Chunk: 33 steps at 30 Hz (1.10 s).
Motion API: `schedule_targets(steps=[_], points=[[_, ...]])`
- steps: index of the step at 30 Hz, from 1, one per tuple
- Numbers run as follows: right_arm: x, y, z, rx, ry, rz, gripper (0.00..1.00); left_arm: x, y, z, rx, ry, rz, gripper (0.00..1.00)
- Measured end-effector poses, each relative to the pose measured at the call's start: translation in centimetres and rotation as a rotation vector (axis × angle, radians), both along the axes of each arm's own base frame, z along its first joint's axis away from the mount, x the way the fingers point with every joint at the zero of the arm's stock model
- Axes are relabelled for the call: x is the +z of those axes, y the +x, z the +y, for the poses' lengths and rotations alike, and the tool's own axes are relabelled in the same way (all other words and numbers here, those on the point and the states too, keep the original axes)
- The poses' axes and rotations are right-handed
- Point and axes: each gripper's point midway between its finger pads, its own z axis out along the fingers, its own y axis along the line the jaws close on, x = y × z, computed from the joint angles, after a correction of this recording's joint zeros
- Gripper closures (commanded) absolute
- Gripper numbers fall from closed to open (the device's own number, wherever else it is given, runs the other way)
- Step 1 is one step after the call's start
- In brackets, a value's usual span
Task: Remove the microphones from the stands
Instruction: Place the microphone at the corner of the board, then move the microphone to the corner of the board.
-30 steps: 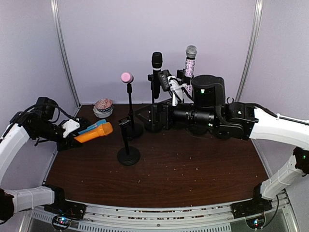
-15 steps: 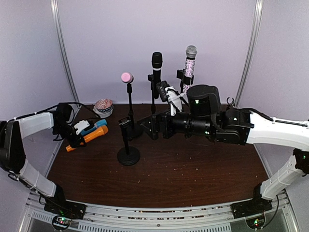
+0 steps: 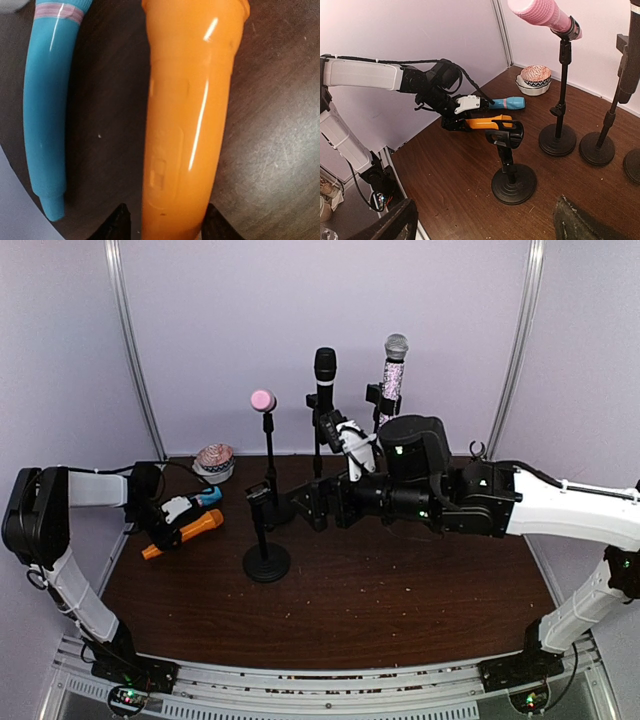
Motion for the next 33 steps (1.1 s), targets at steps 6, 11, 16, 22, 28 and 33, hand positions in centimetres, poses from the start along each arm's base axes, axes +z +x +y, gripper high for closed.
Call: schedule_targets(steps=[6,11,16,22,28,33], points=[[0.1,0.9,1.9,0.02,-0.086,-0.046,0.0,0.9,0.1,0.0,0.002,0.001,-0.023,0.2],[-0.2,2.3,4.3,0.047,-0.19,-0.102,0.0,3.9,-0.9,-1.0,-0.016,-0.056,-0.054,0.18],[-1.7,4.5,6.9,0.072,-0.29,-0.144,0.0,7.5,-2.3,-2.6,-0.051,-0.147,-0.062,0.19],[-5.2,7.6,8.9,0.098,-0.404,-0.164,0.0,10.9,-5.3,-4.4,-0.103,-0.247,-0.066,0.19],[-7.3,9.6,10.0,0.11,-0.47,-0.18,0.01,12.1,-7.1,-5.5,-0.156,-0.301,-0.066,0.24],[-7.7,10.5,10.4,0.114,-0.486,-0.196,0.05,9.2,-8.4,-5.5,-0.166,-0.292,-0.003,0.27]])
